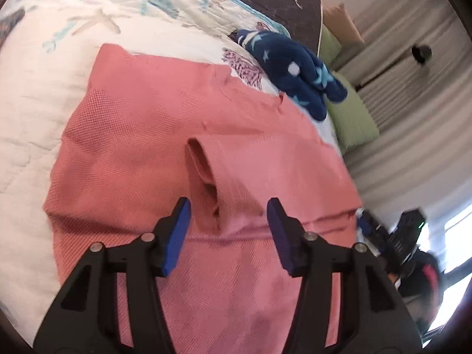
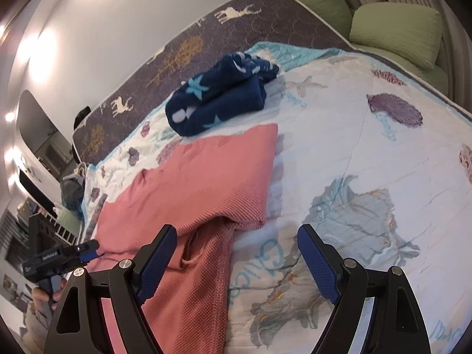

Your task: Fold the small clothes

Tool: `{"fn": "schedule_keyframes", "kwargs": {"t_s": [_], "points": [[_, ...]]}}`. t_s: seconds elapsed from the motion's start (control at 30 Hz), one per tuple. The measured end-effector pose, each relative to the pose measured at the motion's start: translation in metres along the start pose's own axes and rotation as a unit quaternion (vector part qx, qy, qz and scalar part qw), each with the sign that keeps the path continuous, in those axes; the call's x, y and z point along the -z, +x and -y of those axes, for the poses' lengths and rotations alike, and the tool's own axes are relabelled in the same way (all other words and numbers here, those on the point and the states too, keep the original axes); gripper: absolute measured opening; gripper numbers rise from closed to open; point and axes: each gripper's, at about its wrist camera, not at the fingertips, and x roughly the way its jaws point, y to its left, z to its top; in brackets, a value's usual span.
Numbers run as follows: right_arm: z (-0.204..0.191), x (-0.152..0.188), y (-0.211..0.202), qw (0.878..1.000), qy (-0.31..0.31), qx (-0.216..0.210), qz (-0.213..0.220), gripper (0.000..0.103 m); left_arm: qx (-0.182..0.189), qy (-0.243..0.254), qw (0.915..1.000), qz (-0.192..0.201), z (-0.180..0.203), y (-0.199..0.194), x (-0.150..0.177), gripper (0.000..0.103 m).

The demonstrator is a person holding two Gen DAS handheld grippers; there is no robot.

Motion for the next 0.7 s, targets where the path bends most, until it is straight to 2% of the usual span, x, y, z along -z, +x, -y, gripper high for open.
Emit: {"fn": "schedule_keyframes", "kwargs": {"t_s": [0.03, 0.17, 0.2, 0.23, 0.27, 0.3, 0.37, 0.43, 0.57, 0.63, 0.7], "points": [[0.001, 0.0, 0.002, 1.0, 0.003, -0.001, -0.003, 0.086, 0.008, -0.006, 1.0, 0.001, -0.002, 0.0, -0.003, 0.061], [0.005, 0.001, 0.002, 1.0, 0.012, -0.01, -0.002, 0.086, -0.004, -0.01, 0.9998, 0.014, 0.005, 0.017, -0.017, 0.061], [0.005, 0.001, 0.002, 1.0, 0.012, -0.01, -0.002, 0.086, -0.003, -0.009, 0.9998, 0.015, 0.009, 0.023, -0.019, 0.056], [0.005, 0.001, 0.002, 1.0, 0.011, -0.01, -0.002, 0.086, 0.0, -0.006, 0.9999, 0.015, 0.01, 0.027, -0.022, 0.028], [0.005, 0.001, 0.002, 1.0, 0.011, -0.01, -0.002, 0.086, 0.004, -0.002, 0.9999, 0.011, 0.013, 0.03, -0.025, 0.006], [0.005, 0.001, 0.002, 1.0, 0.011, -0.01, -0.002, 0.086, 0.009, -0.001, 0.9999, 0.01, 0.016, 0.028, -0.028, 0.004], [0.005, 0.001, 0.002, 1.0, 0.012, -0.011, -0.002, 0.086, 0.004, 0.028, 0.9985, 0.048, 0.03, 0.012, -0.035, 0.004], [0.005, 0.001, 0.002, 1.0, 0.012, -0.011, -0.002, 0.086, -0.022, 0.076, 0.9928, 0.09, 0.049, -0.012, -0.041, 0.004], [-0.01, 0.001, 0.005, 1.0, -0.025, 0.012, -0.013, 0.086, -0.079, 0.131, 0.98, 0.127, 0.059, -0.044, -0.055, 0.004], [-0.028, 0.004, 0.01, 0.996, -0.074, 0.032, -0.027, 0.086, -0.108, 0.141, 0.9758, 0.128, 0.052, -0.046, -0.059, 0.004], [-0.047, 0.008, 0.016, 0.99, -0.126, 0.049, -0.039, 0.086, -0.115, 0.134, 0.9782, 0.11, 0.036, -0.043, -0.06, 0.004]]}}
